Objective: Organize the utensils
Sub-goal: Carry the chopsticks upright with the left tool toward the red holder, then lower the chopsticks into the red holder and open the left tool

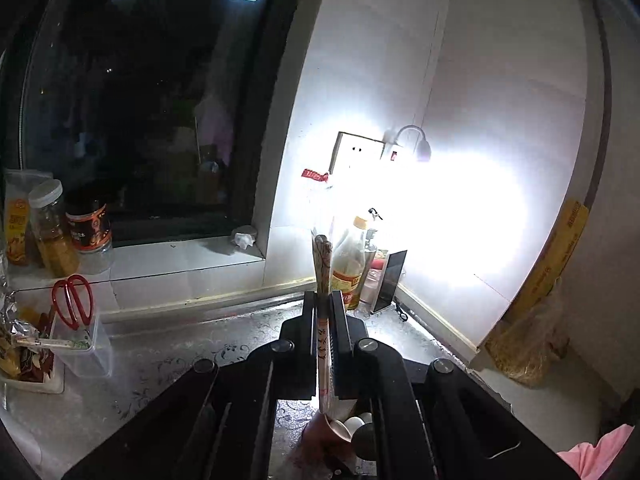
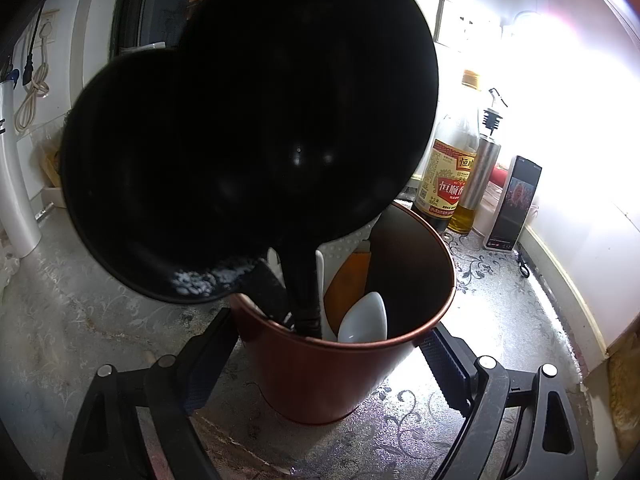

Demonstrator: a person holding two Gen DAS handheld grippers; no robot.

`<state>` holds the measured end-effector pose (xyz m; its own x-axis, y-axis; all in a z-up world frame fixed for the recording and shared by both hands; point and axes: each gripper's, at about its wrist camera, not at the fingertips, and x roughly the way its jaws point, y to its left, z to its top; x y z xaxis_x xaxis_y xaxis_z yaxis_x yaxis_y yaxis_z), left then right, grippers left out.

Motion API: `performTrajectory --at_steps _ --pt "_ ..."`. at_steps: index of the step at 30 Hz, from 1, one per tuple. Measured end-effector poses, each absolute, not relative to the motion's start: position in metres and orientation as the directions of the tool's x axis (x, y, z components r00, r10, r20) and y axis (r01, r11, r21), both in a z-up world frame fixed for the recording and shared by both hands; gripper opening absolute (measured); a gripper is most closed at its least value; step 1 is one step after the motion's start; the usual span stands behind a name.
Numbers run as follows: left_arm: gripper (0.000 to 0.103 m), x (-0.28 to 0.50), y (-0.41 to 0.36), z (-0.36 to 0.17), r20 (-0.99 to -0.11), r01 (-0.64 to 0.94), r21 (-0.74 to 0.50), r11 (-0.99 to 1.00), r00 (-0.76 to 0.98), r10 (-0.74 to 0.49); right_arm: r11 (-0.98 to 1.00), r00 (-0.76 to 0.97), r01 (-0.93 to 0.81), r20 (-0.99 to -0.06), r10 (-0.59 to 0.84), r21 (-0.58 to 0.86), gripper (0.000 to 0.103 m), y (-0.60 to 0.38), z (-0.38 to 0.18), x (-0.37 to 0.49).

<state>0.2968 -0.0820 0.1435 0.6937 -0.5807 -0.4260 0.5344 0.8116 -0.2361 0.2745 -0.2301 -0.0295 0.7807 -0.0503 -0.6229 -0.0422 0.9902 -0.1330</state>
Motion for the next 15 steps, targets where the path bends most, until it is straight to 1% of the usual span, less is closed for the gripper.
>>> performTrajectory --at_steps 5,15 --pt "0.005 0.298 -0.096 0.136 -0.447 0.557 -0.231 0.798 0.668 -0.595 0.99 0.781 -0.042 -0.623 -0.051 -0.133 0.091 -0.23 -0.03 0.274" --pt "0.005 0.302 -0.108 0.11 -0.523 0.563 -0.237 0.792 0.613 -0.592 0.99 0.781 -0.041 -0.623 -0.051 -0.133 0.091 -0.23 -0.03 0.274"
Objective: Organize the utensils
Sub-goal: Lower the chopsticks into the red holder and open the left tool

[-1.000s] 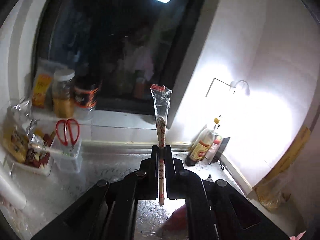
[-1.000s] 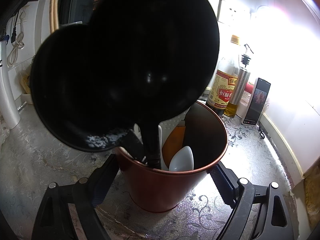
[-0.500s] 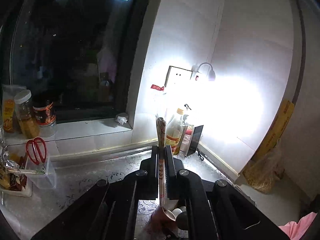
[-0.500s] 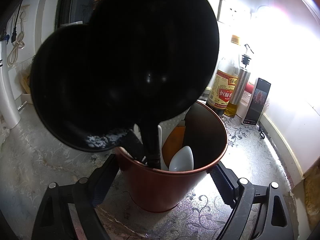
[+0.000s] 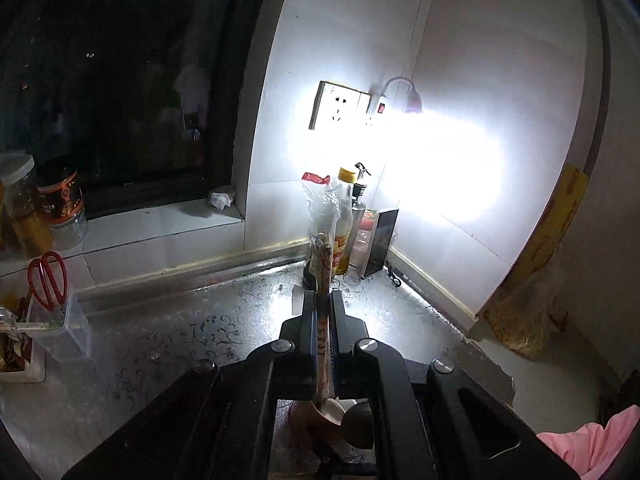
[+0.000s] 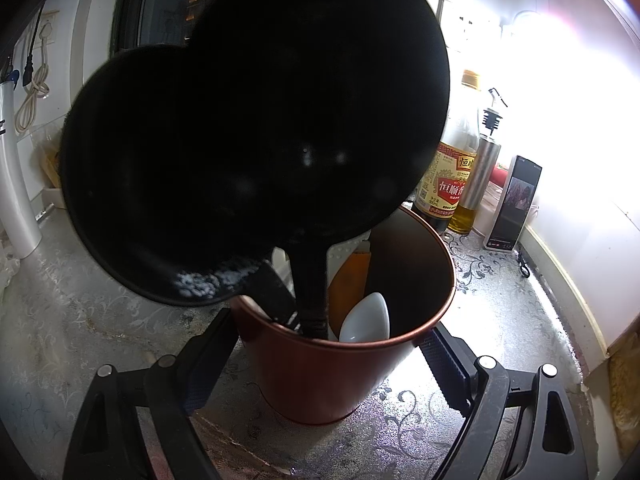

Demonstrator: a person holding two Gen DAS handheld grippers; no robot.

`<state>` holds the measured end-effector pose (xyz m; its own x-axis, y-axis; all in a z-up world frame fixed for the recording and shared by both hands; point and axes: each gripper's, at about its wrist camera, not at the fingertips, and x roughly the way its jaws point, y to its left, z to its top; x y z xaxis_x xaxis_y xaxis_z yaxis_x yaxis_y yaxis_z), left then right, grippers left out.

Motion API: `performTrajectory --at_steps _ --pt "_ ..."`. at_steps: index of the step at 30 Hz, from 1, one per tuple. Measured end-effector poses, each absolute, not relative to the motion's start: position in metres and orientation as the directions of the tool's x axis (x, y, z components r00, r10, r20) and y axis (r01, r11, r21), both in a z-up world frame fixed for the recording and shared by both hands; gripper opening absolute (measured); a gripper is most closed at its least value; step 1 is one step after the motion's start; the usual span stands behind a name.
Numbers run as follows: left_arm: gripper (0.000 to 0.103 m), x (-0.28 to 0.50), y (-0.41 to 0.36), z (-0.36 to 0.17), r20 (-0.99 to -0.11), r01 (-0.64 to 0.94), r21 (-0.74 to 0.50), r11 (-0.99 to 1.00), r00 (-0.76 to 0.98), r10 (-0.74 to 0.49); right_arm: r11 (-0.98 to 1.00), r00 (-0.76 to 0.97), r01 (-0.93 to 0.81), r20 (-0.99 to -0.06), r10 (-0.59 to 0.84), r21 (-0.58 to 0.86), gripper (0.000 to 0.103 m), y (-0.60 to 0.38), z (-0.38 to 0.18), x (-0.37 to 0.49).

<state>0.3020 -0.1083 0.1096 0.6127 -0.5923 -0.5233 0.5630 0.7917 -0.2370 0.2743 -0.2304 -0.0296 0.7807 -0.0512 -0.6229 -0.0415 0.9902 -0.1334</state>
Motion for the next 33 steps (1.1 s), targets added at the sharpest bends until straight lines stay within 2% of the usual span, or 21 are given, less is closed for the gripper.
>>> performTrajectory --at_steps 21,29,32,33 --pt "0.005 0.316 -0.123 0.056 -0.692 0.541 -0.301 0.785 0.443 -0.57 0.99 0.781 -0.042 -0.623 -0.051 -0.133 0.091 -0.231 -0.03 0.274" --pt "0.005 0.323 -0.121 0.039 -0.725 0.507 -0.354 0.786 0.382 -0.573 0.99 0.781 -0.042 -0.622 -0.051 -0.133 0.091 -0.231 -0.03 0.274" --pt "0.01 0.322 -0.119 0.041 -0.735 0.5 -0.347 0.794 0.38 -0.561 0.99 0.781 -0.042 -0.622 -0.051 -0.133 0.091 -0.23 -0.03 0.274" --pt "0.016 0.321 -0.118 0.043 -0.735 0.498 -0.345 0.795 0.383 -0.559 0.99 0.781 -0.042 -0.623 -0.051 -0.133 0.091 -0.23 -0.03 0.274"
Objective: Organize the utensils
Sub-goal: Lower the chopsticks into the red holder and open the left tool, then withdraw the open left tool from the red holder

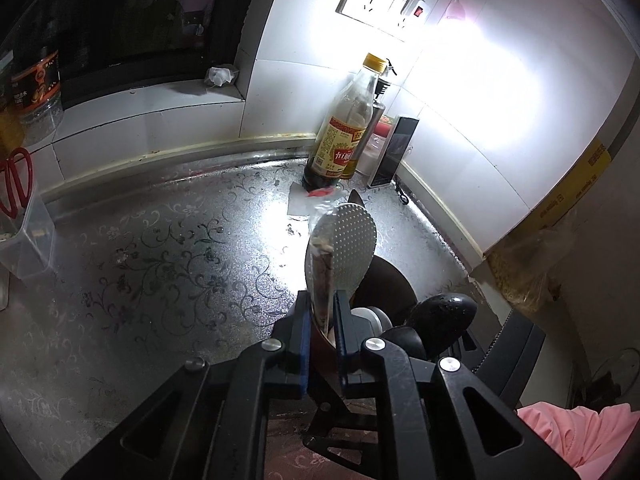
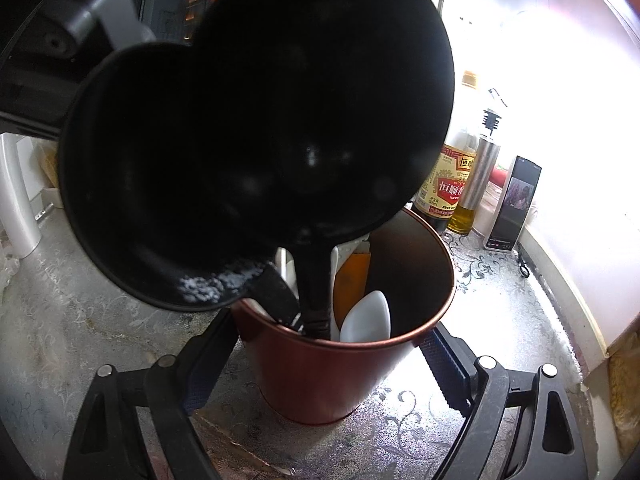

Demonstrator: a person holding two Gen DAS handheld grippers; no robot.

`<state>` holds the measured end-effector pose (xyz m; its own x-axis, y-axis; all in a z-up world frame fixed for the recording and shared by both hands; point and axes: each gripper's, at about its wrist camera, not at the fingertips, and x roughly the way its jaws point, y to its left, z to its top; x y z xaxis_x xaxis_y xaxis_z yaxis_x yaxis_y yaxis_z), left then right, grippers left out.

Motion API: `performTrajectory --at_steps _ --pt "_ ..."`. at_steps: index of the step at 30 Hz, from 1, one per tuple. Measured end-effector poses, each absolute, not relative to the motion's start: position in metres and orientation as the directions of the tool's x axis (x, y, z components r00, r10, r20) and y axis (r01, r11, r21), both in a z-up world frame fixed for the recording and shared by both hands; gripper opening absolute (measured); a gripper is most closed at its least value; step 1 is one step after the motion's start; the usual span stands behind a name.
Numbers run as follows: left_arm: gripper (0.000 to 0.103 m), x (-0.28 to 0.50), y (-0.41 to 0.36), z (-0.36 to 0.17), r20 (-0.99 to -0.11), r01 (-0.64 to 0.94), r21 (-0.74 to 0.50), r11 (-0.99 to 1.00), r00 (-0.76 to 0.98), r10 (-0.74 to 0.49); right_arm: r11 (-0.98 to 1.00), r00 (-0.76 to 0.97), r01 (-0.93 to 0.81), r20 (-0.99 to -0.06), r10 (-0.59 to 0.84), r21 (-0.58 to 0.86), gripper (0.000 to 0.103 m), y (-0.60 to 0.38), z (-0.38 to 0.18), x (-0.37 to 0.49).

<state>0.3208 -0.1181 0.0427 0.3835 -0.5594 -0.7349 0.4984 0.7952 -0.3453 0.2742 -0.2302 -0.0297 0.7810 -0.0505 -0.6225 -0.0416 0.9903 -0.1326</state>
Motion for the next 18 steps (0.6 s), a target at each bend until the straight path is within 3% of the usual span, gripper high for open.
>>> performTrajectory --at_steps 3,8,15,18 --pt "0.031 0.318 -0.112 0.051 -0.719 0.496 -0.351 0.794 0.401 -0.568 0.99 0.781 -0.041 -0.623 -0.051 -0.133 0.091 -0.23 -0.03 0.274" --pt "0.035 0.318 -0.093 0.062 -0.697 0.461 -0.345 0.817 0.457 -0.552 0.99 0.781 -0.042 -0.623 -0.051 -0.133 0.091 -0.23 -0.03 0.274" --pt "0.069 0.327 -0.051 0.058 -0.715 0.295 -0.301 0.907 0.559 -0.42 0.99 0.781 -0.041 -0.622 -0.051 -0.133 0.091 -0.23 -0.03 0.274" --pt "0.07 0.331 -0.032 0.045 -0.743 0.202 -0.292 0.935 0.568 -0.355 0.99 0.781 -0.041 -0.622 -0.051 -0.133 0.091 -0.23 -0.03 0.274"
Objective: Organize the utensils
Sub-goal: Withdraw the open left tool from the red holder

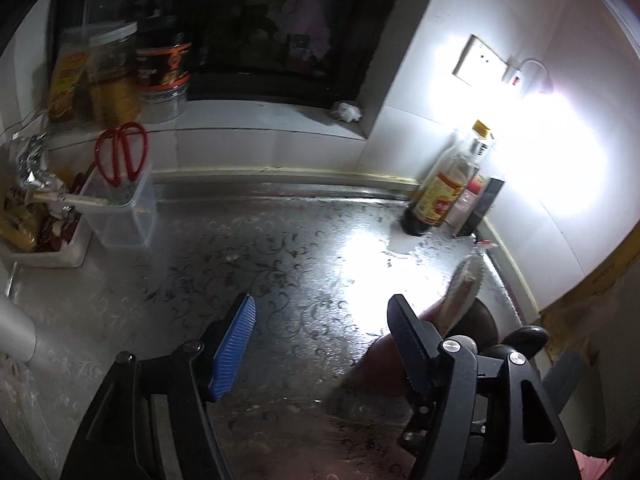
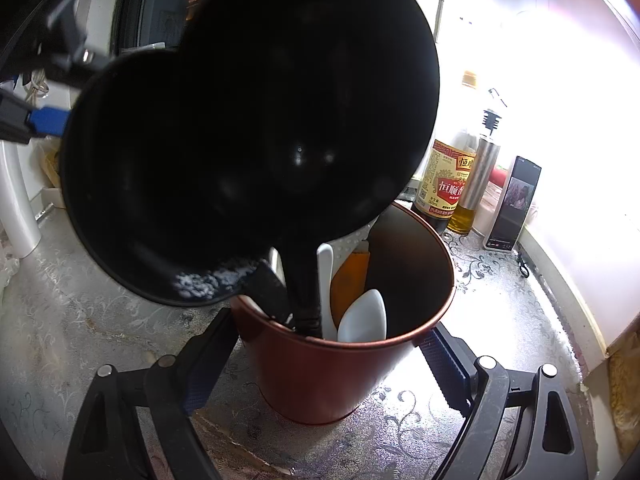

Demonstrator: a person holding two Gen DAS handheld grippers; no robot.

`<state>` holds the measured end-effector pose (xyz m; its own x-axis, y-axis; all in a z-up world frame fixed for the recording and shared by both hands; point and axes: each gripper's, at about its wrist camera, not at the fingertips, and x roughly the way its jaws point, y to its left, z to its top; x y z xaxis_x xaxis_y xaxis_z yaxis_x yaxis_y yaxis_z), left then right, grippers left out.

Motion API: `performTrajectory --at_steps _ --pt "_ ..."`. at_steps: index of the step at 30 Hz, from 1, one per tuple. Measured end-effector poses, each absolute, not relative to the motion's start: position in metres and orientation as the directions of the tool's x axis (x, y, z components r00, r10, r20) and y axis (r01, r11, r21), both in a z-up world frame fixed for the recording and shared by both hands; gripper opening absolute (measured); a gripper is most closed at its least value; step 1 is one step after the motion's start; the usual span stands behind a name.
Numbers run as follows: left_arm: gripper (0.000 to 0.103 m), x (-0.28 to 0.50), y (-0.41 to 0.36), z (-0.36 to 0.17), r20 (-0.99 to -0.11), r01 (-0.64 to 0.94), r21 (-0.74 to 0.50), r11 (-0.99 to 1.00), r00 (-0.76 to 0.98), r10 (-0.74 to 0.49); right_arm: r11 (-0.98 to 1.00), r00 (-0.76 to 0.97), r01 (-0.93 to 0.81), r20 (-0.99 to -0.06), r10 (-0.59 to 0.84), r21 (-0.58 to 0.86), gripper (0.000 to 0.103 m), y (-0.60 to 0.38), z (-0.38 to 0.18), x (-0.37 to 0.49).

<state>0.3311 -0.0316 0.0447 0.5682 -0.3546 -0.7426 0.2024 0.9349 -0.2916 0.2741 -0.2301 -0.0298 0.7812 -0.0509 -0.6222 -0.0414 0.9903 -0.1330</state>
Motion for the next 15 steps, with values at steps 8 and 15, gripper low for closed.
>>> performTrajectory --at_steps 8,15 --pt "0.079 0.328 0.008 0.025 -0.769 0.044 -0.308 0.95 0.577 -0.276 0.99 0.783 -0.042 -0.62 -0.049 -0.131 0.091 -0.23 -0.03 0.275" --pt "0.079 0.322 0.015 0.023 -0.773 0.019 -0.306 0.952 0.579 -0.26 0.991 0.791 -0.038 -0.609 -0.05 -0.13 0.091 -0.235 -0.033 0.278"
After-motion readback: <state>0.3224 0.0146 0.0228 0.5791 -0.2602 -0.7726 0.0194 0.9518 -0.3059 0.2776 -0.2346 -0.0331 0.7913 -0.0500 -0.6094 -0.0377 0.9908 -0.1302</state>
